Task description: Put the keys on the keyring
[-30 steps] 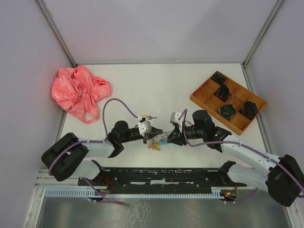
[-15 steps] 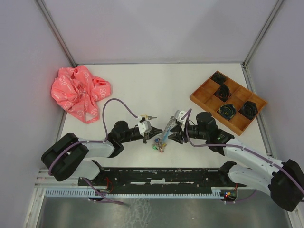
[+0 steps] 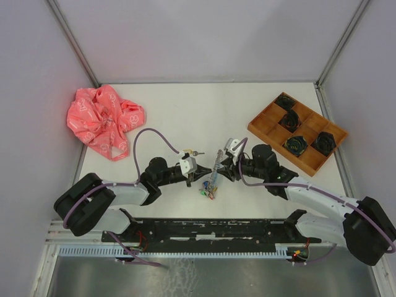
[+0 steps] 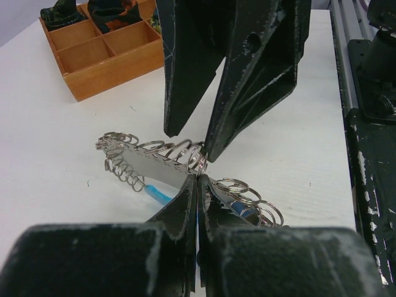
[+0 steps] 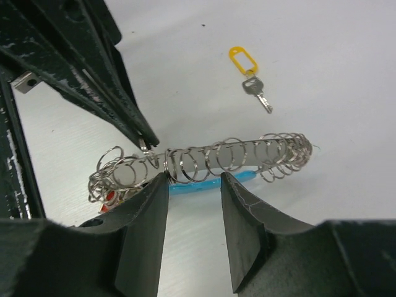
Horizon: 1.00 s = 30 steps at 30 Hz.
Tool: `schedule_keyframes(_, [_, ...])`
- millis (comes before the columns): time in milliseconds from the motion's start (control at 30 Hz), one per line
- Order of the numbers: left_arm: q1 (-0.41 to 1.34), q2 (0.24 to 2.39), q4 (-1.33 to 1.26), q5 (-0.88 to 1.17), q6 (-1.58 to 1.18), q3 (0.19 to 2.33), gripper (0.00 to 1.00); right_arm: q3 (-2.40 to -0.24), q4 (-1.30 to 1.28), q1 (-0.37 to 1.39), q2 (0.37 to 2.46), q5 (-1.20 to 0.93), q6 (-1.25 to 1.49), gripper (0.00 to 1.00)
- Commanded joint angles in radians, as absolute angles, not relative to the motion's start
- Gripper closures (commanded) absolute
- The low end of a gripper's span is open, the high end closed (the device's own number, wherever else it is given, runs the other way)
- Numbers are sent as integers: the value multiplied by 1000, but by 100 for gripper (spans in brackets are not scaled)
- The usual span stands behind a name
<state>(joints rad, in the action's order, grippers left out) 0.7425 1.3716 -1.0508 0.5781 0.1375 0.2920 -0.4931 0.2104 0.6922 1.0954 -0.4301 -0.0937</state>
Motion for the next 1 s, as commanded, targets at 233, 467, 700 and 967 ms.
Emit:
schedule_keyframes(233, [740,1349,-1143,587,104,301,97,-501,205,694,1000,-193,-35,55])
schedule_keyframes(467, [741,1337,-1139,563,94,298,97,-417,283,694,949,-420,-44,62])
schedule_keyframes(700, [742,1340,-1153,567,80,298,97,-381,456,693,1021,-526,-34,66])
schedule_keyframes(967, [741,1335,-1157,572,78,295,97,-383,590,694,1111,-569,-14,67])
